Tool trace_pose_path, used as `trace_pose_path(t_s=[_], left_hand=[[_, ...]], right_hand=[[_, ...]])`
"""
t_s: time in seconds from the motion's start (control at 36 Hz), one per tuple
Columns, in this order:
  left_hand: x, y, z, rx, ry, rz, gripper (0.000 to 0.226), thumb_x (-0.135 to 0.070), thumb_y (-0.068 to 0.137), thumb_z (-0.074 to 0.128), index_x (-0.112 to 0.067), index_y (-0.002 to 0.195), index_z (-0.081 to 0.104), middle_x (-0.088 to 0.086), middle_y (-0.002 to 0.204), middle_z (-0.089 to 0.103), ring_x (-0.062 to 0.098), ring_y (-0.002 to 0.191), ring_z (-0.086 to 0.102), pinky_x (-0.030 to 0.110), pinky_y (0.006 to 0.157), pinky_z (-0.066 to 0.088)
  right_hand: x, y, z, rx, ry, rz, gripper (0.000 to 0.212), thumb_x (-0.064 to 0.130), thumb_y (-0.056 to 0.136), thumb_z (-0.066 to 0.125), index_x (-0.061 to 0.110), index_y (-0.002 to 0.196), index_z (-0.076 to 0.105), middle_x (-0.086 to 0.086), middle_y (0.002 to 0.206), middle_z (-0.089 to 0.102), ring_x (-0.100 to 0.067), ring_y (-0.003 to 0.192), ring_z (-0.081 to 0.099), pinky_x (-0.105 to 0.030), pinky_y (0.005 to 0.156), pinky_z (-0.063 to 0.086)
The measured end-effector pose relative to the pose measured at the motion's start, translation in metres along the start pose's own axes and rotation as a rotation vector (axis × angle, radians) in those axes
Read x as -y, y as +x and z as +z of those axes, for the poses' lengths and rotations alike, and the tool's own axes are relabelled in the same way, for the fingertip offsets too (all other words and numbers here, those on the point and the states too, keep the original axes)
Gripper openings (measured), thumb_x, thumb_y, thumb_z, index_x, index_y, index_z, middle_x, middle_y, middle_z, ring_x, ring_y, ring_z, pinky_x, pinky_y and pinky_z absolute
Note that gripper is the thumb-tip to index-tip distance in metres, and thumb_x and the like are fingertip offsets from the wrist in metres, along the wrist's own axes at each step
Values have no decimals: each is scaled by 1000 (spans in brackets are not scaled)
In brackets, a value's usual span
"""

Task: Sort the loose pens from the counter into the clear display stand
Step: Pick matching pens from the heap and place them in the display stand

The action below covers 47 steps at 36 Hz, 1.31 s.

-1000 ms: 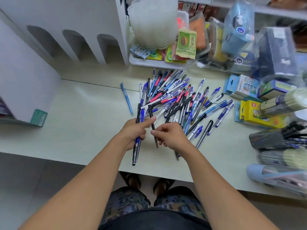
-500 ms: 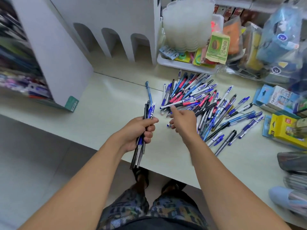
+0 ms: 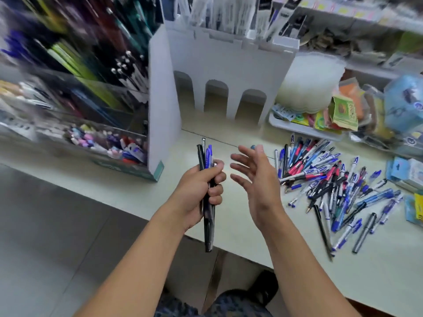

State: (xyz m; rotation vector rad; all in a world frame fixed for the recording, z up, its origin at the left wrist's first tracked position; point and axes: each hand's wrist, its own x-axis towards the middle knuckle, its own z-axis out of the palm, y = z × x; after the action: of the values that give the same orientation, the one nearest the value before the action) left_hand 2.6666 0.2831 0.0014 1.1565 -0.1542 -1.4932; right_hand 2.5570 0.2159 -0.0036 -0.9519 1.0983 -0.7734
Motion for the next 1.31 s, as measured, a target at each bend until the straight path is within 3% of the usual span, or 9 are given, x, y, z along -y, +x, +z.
trace_pose_path(t_s=[0.19,0.31,0.42,0.58,0.67,0.83,1.0,1.11,1.31], left_hand=[[-82,-23,-100,-182,-401,210,15,-15,105,49,-17,91,46,-4,63,42,7,43,36,19,40,36],[-104,-35,-128,-86,-430,154,10,-17,104,54,-14,109,46,-3,67,46,9,49,43,21,45,42],[-118,-46,-146,31,-445,110,10,-20,105,50,-12,109,55,-1,67,49,11,51,44,22,45,42],[-147,-65,-187,285,-221,-40,19,-21,92,50,-8,97,64,-1,68,46,2,39,29,12,33,19],[-156,-67,-198,339,-89,-113,18,-24,89,51,-8,95,58,0,68,43,2,38,26,12,31,18],[-171,-63,-206,334,44,-111,27,-27,89,58,-13,111,50,0,66,38,5,40,27,14,33,22],[-191,-61,-210,321,120,-70,16,-21,90,61,-12,100,52,1,70,45,5,42,30,14,34,23],[-198,-50,-214,332,164,-37,16,-17,92,65,-7,99,56,0,71,48,5,42,33,14,35,27],[-219,-35,-228,410,132,-60,26,-20,91,62,-7,112,71,-2,69,42,3,43,29,14,36,25]], right_hand=[[-44,-73,159,-90,157,-276,66,59,81,46,17,129,64,2,128,70,-13,124,61,-37,100,49],[-40,-76,209,-170,77,-406,59,53,87,42,12,123,65,2,120,71,-13,115,64,-40,97,51],[-33,-77,233,-22,34,-441,61,52,89,42,5,122,62,12,99,72,2,90,65,-21,81,54],[-3,-52,228,58,-211,-211,32,38,94,55,16,101,76,-16,95,73,-20,79,62,-29,66,49],[16,-37,238,204,-315,-60,26,20,103,55,7,92,73,-4,68,63,-13,58,49,-19,53,39],[23,-12,253,411,-184,9,24,20,100,63,-2,97,70,-17,82,51,-15,62,45,-32,67,33],[36,9,255,601,-96,89,12,2,95,62,7,101,70,-11,91,69,-19,77,61,-25,69,52],[48,21,262,495,-70,58,18,-10,88,64,4,97,69,-11,81,73,-19,64,66,-25,57,55],[57,27,278,263,92,-75,22,-8,90,64,6,105,71,-10,92,76,-14,78,71,-19,69,55]])
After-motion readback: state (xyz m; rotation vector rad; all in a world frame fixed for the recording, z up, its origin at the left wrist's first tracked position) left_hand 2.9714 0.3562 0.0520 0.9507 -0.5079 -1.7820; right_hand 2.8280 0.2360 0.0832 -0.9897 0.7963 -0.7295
